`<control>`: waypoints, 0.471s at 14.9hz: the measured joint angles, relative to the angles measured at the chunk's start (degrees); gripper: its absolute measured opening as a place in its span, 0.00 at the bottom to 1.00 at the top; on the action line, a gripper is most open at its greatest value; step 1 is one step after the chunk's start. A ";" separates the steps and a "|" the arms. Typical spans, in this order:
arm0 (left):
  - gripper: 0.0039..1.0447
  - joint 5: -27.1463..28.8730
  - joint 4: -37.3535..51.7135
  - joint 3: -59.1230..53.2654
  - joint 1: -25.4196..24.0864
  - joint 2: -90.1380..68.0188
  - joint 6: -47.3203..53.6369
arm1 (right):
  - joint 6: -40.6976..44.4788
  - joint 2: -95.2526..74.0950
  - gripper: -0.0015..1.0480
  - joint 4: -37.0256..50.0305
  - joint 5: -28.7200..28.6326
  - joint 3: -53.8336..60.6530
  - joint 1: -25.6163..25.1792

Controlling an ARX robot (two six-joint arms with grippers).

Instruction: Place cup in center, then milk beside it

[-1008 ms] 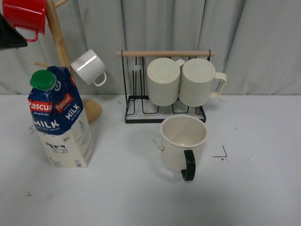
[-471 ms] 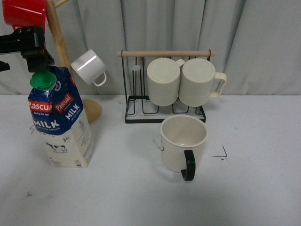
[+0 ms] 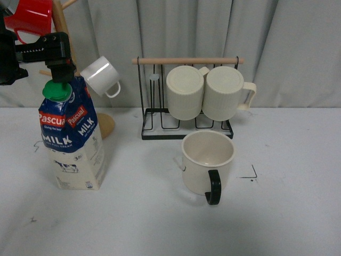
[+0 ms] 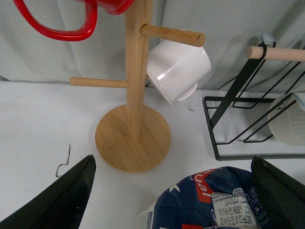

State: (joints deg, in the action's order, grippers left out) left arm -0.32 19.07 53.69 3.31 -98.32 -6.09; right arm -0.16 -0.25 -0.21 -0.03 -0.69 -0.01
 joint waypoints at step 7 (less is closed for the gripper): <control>0.94 -8.87 0.26 -1.40 -3.39 2.10 -1.40 | 0.00 0.00 0.94 0.00 0.00 0.00 0.00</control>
State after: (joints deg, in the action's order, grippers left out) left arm -9.19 19.33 52.29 -0.08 -96.23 -7.49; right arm -0.16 -0.25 -0.21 -0.03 -0.69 -0.01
